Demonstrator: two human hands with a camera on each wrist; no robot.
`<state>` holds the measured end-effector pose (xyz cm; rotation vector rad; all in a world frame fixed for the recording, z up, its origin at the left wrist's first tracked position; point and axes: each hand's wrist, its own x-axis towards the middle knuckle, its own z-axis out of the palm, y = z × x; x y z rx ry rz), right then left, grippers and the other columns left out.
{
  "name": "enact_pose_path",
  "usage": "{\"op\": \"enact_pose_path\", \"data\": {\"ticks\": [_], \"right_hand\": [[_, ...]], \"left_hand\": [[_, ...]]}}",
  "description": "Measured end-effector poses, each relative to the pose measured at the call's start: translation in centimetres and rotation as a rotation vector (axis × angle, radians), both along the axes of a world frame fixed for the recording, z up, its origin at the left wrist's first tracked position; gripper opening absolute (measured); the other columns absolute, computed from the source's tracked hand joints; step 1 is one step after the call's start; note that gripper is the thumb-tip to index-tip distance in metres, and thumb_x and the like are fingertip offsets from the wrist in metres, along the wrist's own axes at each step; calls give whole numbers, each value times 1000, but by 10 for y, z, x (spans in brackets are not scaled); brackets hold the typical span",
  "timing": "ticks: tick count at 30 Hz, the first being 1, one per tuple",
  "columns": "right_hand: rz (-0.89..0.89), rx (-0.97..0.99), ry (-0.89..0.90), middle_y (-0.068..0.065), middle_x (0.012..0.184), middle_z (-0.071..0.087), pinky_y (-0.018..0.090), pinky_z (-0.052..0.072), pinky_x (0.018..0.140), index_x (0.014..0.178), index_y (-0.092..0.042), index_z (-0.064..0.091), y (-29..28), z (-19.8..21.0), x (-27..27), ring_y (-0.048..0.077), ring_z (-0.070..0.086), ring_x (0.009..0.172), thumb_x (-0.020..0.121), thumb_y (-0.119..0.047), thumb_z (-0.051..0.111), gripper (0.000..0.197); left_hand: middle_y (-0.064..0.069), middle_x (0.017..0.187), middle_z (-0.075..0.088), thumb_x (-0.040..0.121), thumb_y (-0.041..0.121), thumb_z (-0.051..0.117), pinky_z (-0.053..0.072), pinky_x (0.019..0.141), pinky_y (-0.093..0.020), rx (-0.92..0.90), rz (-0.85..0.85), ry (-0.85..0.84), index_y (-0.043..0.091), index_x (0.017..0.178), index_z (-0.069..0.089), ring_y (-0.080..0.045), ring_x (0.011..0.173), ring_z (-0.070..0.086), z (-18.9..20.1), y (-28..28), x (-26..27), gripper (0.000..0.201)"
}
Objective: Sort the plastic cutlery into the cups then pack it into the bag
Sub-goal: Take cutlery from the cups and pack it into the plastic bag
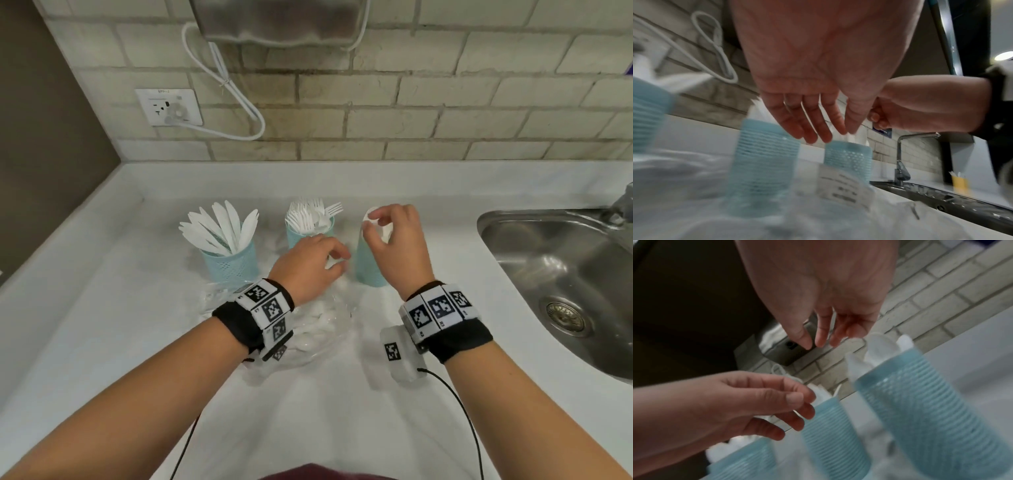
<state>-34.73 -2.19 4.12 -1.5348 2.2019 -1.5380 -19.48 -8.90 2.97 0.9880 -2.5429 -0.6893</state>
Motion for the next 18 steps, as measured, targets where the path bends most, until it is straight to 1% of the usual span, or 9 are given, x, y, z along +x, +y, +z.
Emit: {"op": "enact_pose_path", "data": {"ticks": [3,5,7,8,10,11,14,16,18], "right_hand": [[231,154,-129,-3,83,62,14,42,65,87,-19,60,5,-10,39,0,53,66,87,-20,61,2],[373,336,-121,-2,81,67,22,46,65,85,-21,62,9,-23,61,1,53,59,87,-24,61,5],[458,508,19,0,95,69,26,46,74,93,-18,67,12,-36,75,5,56,69,88,-27,60,13],[462,588,118,1,108,66,27,46,82,104,-18,67,13,-41,79,10,58,82,89,-26,59,20],[433,725,300,4,130,53,31,42,99,128,-17,54,11,-46,80,20,50,116,88,-23,58,41],[416,780,368,6,136,47,35,39,104,135,-16,46,10,-47,80,24,41,126,87,-23,57,50],[400,908,451,11,144,39,38,33,109,145,-13,31,6,-49,78,28,31,134,87,-25,54,63],[391,950,473,11,145,38,38,32,109,145,-14,30,3,-51,80,29,33,134,90,-25,49,59],[376,949,527,11,139,41,38,35,105,141,-15,37,-1,-51,82,29,37,129,91,-25,48,52]], "left_hand": [[14,96,64,89,39,57,52,82,-32,82,43,-70,35,92,64,-5,87,60,-3,-3,40,9],[11,97,64,90,32,57,51,84,-30,138,71,-164,31,95,65,-9,90,62,-6,-4,65,9],[7,106,62,88,22,58,46,89,-26,170,82,-281,28,106,64,-13,103,60,-10,-6,86,20],[5,115,58,86,19,60,43,94,-27,172,82,-356,27,116,61,-15,112,55,-13,-7,95,31],[2,133,46,82,21,62,38,103,-32,166,90,-513,27,135,47,-18,127,41,-18,-8,107,56],[2,140,40,80,23,63,36,106,-34,169,97,-571,27,140,40,-19,132,35,-21,-8,112,65],[0,148,29,79,30,63,33,108,-35,125,93,-659,25,147,28,-19,138,27,-30,-6,117,76],[-3,152,25,81,34,63,30,111,-37,85,88,-684,23,148,23,-22,141,22,-35,-7,116,79],[-4,151,28,82,41,62,29,110,-38,51,84,-722,22,148,25,-24,140,22,-37,-11,113,78]]}}
